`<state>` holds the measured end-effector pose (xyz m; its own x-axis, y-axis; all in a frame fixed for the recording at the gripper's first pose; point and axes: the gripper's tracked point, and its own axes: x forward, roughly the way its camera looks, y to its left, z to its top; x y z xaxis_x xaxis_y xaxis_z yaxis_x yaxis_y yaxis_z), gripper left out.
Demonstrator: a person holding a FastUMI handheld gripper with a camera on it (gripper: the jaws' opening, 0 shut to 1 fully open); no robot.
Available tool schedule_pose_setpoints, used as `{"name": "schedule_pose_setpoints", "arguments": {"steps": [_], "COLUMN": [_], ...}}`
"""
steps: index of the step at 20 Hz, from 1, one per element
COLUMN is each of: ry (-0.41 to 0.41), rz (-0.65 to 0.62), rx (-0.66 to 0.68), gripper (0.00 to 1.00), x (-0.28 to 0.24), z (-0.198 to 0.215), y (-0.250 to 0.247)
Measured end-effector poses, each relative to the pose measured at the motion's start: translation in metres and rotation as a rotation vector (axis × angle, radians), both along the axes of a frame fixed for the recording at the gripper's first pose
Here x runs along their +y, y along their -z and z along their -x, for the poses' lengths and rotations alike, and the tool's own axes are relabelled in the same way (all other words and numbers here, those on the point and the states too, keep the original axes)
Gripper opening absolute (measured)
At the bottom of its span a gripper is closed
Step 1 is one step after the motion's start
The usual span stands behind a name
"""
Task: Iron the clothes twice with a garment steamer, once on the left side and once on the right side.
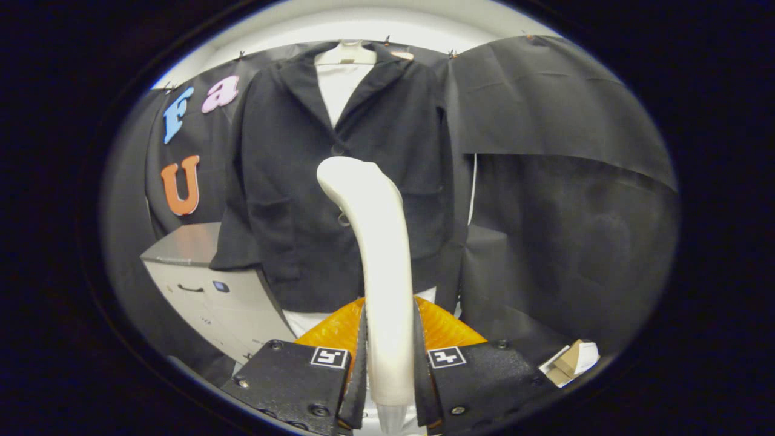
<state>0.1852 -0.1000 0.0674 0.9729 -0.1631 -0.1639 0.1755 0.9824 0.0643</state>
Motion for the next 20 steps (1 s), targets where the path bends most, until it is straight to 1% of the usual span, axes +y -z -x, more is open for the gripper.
{"name": "schedule_pose_setpoints", "arguments": {"steps": [5, 6, 11, 16, 18, 20], "ry": [0.046, 0.052, 0.072, 0.075, 0.069, 0.088], "rz": [-0.002, -0.002, 0.002, 0.03, 0.048, 0.073], "rx": [-0.086, -0.1, -0.157, -0.199, -0.203, -0.2], "gripper": [0.35, 0.35, 0.35, 0.35, 0.35, 0.35], "x": [-0.042, -0.046, -0.07, -0.07, -0.061, -0.056], "z": [-0.014, -0.008, -0.042, -0.077, -0.087, -0.096], "y": [-0.064, -0.068, -0.129, -0.178, -0.185, -0.185]}}
